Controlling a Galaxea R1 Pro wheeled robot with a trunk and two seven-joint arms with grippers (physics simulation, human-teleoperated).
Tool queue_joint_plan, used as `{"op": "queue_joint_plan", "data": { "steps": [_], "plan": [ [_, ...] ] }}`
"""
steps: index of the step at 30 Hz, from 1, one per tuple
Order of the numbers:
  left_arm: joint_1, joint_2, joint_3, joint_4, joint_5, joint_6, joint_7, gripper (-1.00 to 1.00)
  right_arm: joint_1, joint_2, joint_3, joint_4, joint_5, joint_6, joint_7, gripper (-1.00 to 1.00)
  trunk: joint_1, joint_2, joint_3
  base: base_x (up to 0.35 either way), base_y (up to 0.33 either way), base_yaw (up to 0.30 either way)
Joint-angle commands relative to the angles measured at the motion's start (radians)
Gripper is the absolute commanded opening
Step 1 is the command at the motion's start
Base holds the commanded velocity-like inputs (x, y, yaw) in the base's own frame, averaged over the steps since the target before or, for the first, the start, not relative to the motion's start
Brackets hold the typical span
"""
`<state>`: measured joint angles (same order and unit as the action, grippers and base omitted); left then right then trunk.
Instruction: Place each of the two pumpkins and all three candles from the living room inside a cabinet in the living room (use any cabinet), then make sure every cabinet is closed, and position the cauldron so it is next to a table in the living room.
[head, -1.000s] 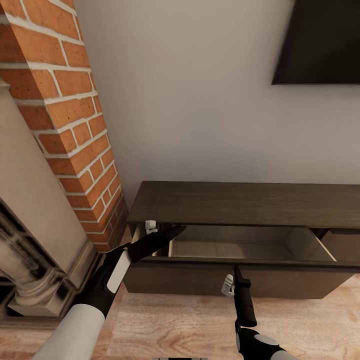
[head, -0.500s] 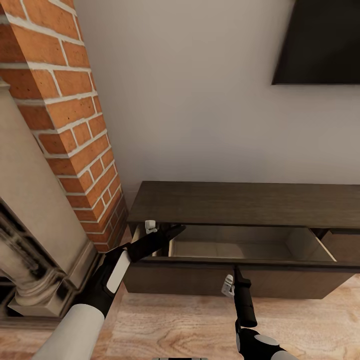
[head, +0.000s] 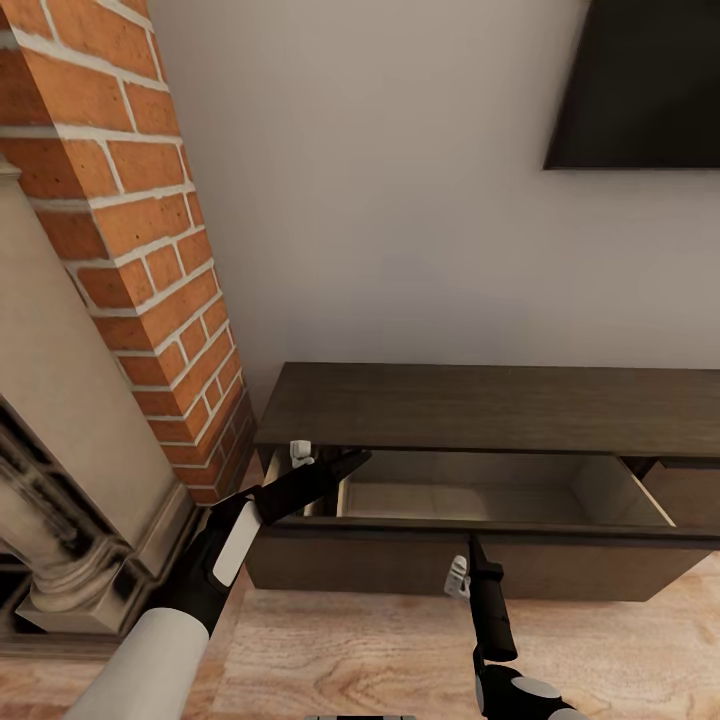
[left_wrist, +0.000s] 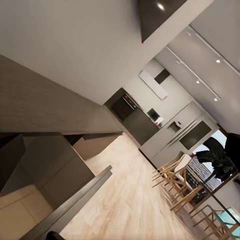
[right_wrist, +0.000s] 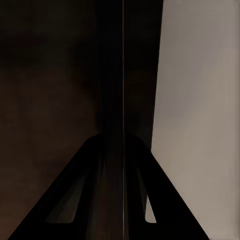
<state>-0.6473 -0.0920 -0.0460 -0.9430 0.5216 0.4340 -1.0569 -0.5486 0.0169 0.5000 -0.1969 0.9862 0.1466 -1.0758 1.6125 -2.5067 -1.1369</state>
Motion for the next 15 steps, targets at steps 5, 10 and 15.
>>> {"op": "queue_joint_plan", "data": {
  "steps": [5, 10, 15],
  "plan": [
    [0.0, 0.0, 0.0, 0.0, 0.0, 0.0, 0.0, 1.0, 0.001, -0.001, 0.0, 0.002, -0.003, -0.001, 0.03, -1.0, 0.0, 0.0, 0.0, 0.0, 0.0, 0.0],
    [0.0, 0.0, 0.0, 0.001, 0.0, -0.001, 0.0, 1.0, 0.001, -0.002, 0.0, 0.002, -0.003, -0.001, 0.03, -1.0, 0.0, 0.0, 0.0, 0.0, 0.0, 0.0],
    [0.0, 0.0, 0.0, 0.001, 0.0, 0.0, 0.0, 1.0, 0.001, -0.002, 0.0, 0.002, -0.003, -0.002, 0.029, -1.0, 0.0, 0.0, 0.0, 0.0, 0.0, 0.0]
  ]
}}
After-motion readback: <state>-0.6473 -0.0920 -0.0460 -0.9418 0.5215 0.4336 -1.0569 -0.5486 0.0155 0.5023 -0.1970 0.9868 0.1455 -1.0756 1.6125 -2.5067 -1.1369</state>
